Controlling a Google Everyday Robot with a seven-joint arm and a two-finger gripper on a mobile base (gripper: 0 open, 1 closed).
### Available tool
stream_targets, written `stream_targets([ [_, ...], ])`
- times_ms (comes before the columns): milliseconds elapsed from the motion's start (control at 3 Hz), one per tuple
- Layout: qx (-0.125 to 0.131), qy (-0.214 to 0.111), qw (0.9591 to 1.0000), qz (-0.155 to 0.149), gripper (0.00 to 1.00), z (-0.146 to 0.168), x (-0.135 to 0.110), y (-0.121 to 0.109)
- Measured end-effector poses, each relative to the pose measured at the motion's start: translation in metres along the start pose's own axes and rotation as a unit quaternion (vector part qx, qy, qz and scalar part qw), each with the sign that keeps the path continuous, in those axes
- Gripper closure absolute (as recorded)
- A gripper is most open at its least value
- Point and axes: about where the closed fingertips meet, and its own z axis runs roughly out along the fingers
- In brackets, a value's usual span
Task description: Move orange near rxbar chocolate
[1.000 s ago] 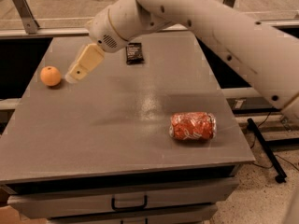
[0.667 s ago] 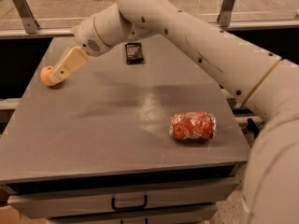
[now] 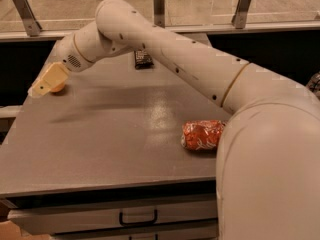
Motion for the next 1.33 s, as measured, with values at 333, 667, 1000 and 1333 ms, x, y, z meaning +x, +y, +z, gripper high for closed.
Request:
stream_targets([
  [333, -0.008, 0.008, 0.9999, 0.005, 0.0, 0.024, 0.013, 0.0],
  [667, -0.017, 0.025, 0.9995, 0.004, 0.18, 0.039, 0.031, 0.002],
  [1000, -0.011, 0.031, 0.9994, 0.007, 0.41, 0.038, 0.045, 0.0],
  [1333, 0.001, 0.031, 0.9995, 0.008, 0.64, 0.03, 0.053, -0.003],
])
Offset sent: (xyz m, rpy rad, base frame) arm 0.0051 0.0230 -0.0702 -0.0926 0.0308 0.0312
